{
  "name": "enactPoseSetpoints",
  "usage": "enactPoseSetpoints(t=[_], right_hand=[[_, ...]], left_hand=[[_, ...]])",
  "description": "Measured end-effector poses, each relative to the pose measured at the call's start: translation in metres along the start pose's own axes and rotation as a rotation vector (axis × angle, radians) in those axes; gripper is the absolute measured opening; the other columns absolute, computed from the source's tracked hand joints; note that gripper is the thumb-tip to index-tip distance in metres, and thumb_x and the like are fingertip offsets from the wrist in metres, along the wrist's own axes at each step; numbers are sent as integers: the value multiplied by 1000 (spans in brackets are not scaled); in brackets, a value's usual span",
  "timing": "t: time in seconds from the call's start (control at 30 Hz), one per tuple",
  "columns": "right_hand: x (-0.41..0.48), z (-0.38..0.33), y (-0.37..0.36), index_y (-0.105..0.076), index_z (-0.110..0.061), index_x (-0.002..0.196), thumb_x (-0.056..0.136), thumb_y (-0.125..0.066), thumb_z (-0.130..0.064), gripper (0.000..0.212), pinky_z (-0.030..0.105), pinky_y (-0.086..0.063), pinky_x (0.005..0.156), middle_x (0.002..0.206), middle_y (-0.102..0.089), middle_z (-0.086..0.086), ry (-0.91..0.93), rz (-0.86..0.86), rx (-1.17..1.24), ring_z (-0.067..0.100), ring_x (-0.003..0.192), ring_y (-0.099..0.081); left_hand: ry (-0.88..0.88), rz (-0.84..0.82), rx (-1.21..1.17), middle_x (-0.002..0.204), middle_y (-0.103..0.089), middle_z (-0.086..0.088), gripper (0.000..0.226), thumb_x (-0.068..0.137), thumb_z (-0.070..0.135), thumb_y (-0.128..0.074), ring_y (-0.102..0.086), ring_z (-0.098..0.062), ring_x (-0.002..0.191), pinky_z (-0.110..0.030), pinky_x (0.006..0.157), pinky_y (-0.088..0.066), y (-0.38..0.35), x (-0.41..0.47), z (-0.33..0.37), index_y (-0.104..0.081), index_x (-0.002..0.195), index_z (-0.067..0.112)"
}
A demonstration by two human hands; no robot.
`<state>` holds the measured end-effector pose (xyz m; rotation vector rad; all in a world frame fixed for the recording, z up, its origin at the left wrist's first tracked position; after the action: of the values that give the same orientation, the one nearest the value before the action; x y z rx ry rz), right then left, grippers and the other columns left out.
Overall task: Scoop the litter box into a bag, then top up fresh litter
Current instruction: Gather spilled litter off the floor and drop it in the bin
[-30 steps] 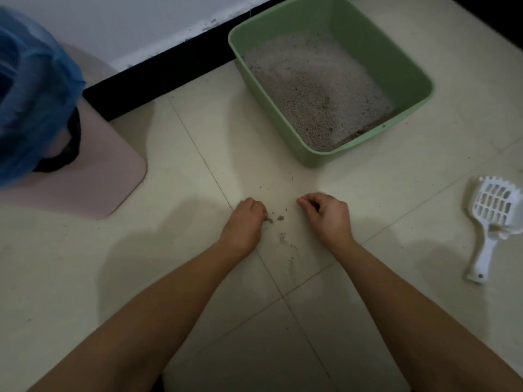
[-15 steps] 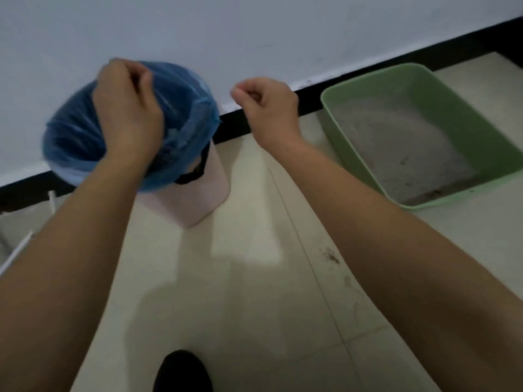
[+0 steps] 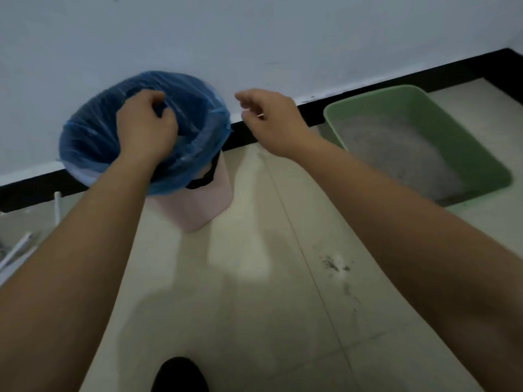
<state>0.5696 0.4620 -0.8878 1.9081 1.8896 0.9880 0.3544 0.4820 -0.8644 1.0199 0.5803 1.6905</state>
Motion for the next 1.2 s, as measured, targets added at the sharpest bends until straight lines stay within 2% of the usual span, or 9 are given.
enactPoseSetpoints(t=[0.13,0.2,0.3,0.4,0.5,0.6,0.87,1.07,1.2], right_hand=[[-72,69,29,-63,-13,130,98,-56,-18,33,27,-47,97,122,-68,3,-165,10,-57,15,108,-63],[-119,106,34,-65,-15,127,99,-55,-19,31,28,-49,94,120,-69,3,-253,-15,-78,16,105,-64],[-190,160,31,-69,-17,122,98,-57,-21,28,26,-50,88,114,-72,3,-385,-47,-181,20,100,-66],[-255,203,22,-71,-19,118,96,-58,-24,26,32,-52,86,111,-71,4,-507,-47,-221,22,97,-67],[-307,224,6,-71,-17,117,96,-57,-26,27,32,-53,83,109,-66,4,-554,3,-274,22,97,-64],[-338,225,-16,-69,-10,119,95,-49,-30,37,38,-53,76,103,-60,9,-433,34,-432,30,92,-57],[-351,218,-43,-50,-24,143,99,-39,-45,49,43,-39,94,128,-50,12,-352,-98,-677,31,117,-46],[-340,218,-47,-52,-33,140,99,-37,-48,46,41,-36,92,128,-51,11,-332,-107,-659,31,116,-46],[-331,220,-49,-58,-35,135,97,-40,-54,46,40,-36,91,123,-52,7,-375,-47,-535,29,114,-46]], left_hand=[[-261,177,-44,119,-59,-9,33,91,25,-46,-51,-24,113,-30,97,-35,-38,-40,61,-61,118,14],[-374,167,-117,111,-60,-8,26,91,21,-49,-52,-23,105,-30,91,-36,-69,-75,90,-63,111,13],[-471,-70,-187,96,-65,-7,20,91,20,-52,-58,-25,89,-37,81,-45,-133,-140,107,-67,101,12],[-364,-366,-197,91,-64,-7,16,90,16,-57,-58,-25,86,-37,78,-48,-191,-208,85,-70,98,11],[-252,-671,-99,106,-61,-10,29,94,18,-52,-56,-26,101,-32,88,-46,-226,-265,51,-64,119,8],[-391,-831,53,114,-54,-15,46,92,16,-48,-50,-32,106,-38,92,-46,-242,-299,29,-49,136,3],[-665,-842,180,104,-45,-8,62,86,34,-21,-43,-27,93,-38,83,-40,-249,-311,39,-45,143,28],[-404,-694,-36,97,-58,-9,45,89,22,-36,-56,-29,91,-39,79,-50,-245,-294,28,-60,125,9],[-212,-629,-60,106,-60,-8,31,90,10,-47,-57,-26,98,-33,83,-46,-242,-283,14,-61,118,9]])
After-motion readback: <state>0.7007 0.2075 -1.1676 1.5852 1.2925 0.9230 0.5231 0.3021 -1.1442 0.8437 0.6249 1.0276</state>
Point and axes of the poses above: each hand's wrist, its own x-axis towards the middle knuckle, its own y-axis out of the back of the hand, z = x × y, the point moved 4 cm from there along x, towards the middle knuckle
